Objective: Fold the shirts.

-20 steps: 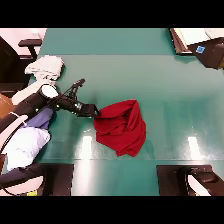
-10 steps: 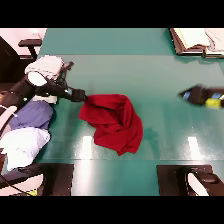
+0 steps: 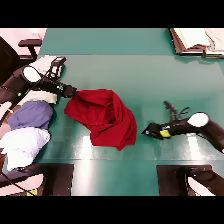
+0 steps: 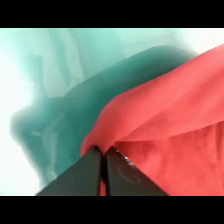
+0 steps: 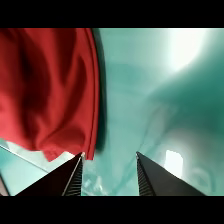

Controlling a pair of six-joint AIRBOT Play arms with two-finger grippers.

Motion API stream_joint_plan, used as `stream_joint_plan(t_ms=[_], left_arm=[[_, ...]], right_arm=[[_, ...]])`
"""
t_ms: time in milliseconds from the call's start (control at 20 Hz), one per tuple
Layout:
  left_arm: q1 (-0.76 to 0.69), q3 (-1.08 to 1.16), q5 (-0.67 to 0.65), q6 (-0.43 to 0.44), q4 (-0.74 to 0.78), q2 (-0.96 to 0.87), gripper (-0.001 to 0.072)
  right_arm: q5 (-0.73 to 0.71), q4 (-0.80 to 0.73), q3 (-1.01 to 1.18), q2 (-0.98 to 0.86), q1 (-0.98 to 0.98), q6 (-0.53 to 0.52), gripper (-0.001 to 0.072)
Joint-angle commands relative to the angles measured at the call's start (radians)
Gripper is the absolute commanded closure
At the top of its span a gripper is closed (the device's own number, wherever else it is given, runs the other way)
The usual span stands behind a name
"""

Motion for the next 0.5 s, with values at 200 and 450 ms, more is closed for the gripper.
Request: stream_joint_plan(t_ms=[200, 450], left_arm=[[0.002, 0.002, -0.002, -0.005, 0.048, 0.000, 0.0683], [0.011, 0.053, -0.007, -0.030, 0.060, 0.036, 0.0683]], right_arm=[[-0.105, 0.010, 0.216, -0.336, 0.186, -0.016, 0.0478], [-0.066, -0.098, 0.355, -0.329, 0.136, -0.046, 0.0696]])
